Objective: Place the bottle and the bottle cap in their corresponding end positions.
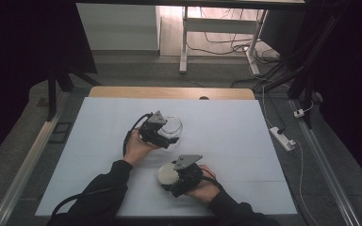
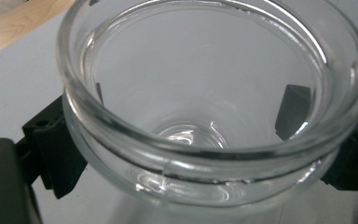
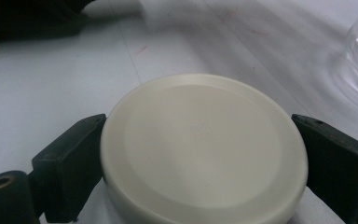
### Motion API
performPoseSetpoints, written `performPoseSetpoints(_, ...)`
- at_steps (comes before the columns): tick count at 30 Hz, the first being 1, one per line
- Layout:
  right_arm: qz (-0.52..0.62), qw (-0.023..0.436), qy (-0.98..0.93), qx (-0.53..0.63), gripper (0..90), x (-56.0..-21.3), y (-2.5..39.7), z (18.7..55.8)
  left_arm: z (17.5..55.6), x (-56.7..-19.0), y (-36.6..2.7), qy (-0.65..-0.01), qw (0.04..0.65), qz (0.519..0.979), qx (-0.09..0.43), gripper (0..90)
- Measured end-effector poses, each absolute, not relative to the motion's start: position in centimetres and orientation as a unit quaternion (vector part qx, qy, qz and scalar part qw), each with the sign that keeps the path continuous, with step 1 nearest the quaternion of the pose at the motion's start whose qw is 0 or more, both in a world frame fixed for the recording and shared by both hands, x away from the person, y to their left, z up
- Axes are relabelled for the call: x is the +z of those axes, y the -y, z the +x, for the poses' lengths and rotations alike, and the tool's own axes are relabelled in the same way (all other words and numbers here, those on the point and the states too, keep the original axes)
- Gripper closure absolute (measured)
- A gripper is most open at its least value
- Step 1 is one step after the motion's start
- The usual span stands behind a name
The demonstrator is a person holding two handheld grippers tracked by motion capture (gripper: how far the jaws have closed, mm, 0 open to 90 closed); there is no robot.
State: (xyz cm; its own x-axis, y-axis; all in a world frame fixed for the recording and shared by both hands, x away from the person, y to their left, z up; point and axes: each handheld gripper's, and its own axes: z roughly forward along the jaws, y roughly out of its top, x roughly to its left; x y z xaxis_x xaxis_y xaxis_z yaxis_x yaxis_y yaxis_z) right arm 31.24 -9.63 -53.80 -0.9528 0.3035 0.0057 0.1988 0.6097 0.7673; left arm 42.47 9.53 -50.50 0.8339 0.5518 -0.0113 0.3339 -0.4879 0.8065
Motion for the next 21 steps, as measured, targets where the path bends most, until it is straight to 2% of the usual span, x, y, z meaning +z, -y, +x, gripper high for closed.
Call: performPoseSetpoints(21, 0.141, 0.074, -0.914, 0.373, 6.5, -54.16, 9.07, 31.36, 42.67, -51.6, -9.76, -0.263, 0.445, 0.847, 0.122, 6.6)
